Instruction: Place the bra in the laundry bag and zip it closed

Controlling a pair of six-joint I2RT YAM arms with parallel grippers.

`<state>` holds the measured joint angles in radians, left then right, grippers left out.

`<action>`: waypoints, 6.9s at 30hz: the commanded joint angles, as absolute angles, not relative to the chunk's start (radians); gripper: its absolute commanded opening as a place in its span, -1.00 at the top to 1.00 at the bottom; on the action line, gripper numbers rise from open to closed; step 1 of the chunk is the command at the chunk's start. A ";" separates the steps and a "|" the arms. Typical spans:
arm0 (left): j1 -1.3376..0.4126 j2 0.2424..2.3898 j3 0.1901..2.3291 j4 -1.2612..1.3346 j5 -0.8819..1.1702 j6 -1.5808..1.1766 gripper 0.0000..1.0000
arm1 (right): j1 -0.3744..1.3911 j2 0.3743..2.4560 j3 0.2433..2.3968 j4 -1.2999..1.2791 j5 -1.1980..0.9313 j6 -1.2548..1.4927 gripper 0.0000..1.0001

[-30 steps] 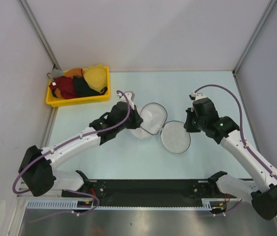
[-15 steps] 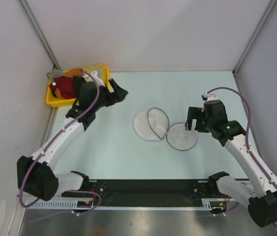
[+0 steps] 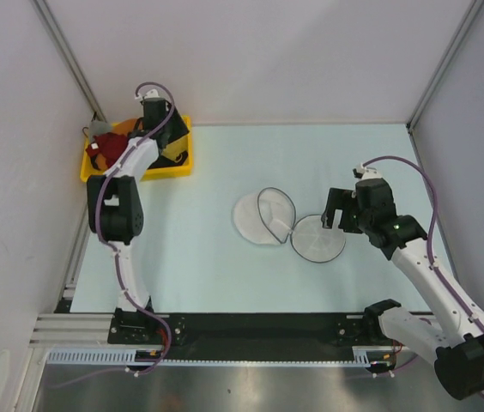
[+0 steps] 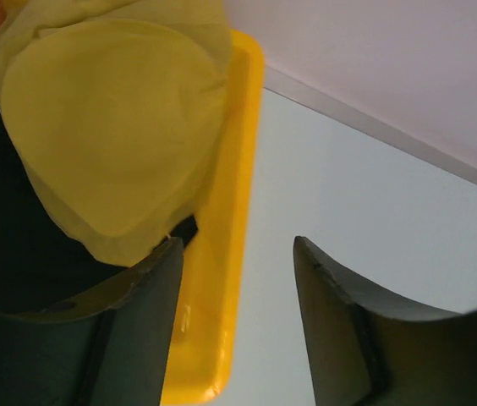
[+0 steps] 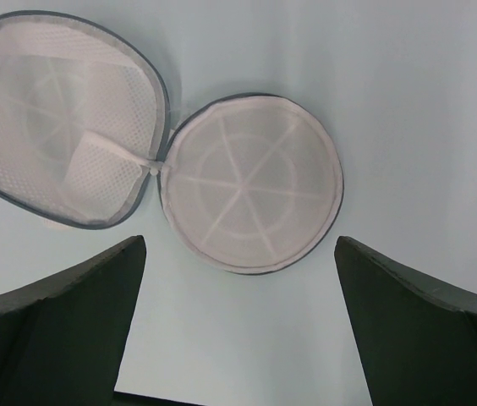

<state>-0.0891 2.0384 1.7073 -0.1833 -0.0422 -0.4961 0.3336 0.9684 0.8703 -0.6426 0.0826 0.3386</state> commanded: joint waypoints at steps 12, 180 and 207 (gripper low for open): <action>0.000 2.339 2.014 -0.150 -0.336 -0.331 -0.13 | 0.342 1.060 0.782 -0.470 -0.038 0.333 -0.99; -0.894 0.905 0.778 0.116 0.810 -0.755 -0.99 | 0.672 0.704 0.850 -0.299 -0.828 0.589 1.00; -0.891 1.023 1.022 -0.342 0.399 -0.442 1.00 | 0.444 0.709 0.752 -0.698 0.028 0.721 -0.99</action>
